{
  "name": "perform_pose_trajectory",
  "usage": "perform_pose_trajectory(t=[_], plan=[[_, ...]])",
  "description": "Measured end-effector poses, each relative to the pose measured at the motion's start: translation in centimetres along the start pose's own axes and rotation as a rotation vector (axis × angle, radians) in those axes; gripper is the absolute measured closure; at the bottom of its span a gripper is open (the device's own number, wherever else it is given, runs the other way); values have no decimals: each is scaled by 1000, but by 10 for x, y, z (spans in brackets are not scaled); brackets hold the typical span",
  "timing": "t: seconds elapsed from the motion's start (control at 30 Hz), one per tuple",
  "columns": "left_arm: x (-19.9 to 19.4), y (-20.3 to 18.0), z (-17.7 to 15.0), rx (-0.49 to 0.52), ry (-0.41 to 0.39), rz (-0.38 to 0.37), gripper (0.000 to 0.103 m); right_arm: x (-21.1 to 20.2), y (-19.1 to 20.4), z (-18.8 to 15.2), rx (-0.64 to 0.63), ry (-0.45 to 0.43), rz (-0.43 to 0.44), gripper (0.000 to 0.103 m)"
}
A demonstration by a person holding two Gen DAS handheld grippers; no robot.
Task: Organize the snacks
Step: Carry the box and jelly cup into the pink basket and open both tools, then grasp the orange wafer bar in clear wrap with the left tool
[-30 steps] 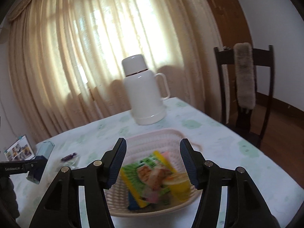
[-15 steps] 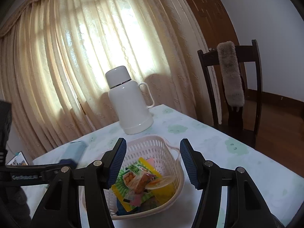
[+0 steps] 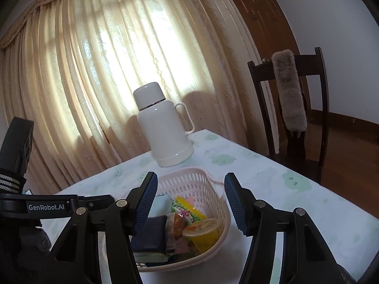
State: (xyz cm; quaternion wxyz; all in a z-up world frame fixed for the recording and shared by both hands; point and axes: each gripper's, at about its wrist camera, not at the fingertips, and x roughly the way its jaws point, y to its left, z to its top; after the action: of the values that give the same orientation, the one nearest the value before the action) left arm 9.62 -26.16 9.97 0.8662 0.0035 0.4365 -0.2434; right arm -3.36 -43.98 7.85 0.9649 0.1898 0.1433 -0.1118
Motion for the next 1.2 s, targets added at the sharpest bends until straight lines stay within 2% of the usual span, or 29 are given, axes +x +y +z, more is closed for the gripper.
perform_pose_trajectory(t=[0.2,0.6,0.77,0.97,1.2], plan=[[-8,32,-6,-46,-9,79,40,0,5,-3,-21,-1,-1,43],[-31,123,-25,-197,-20,249,40,-3,16,-9,-81,-17,2,42],[-36,168,-38,-285,0,327,40,-2,19,-10,-99,-17,0,42],[-36,202,-53,-360,27,367,40,-2,22,-12,-124,-21,-5,42],[-19,216,-62,-408,76,367,40,-2,29,-14,-162,-23,-9,42]])
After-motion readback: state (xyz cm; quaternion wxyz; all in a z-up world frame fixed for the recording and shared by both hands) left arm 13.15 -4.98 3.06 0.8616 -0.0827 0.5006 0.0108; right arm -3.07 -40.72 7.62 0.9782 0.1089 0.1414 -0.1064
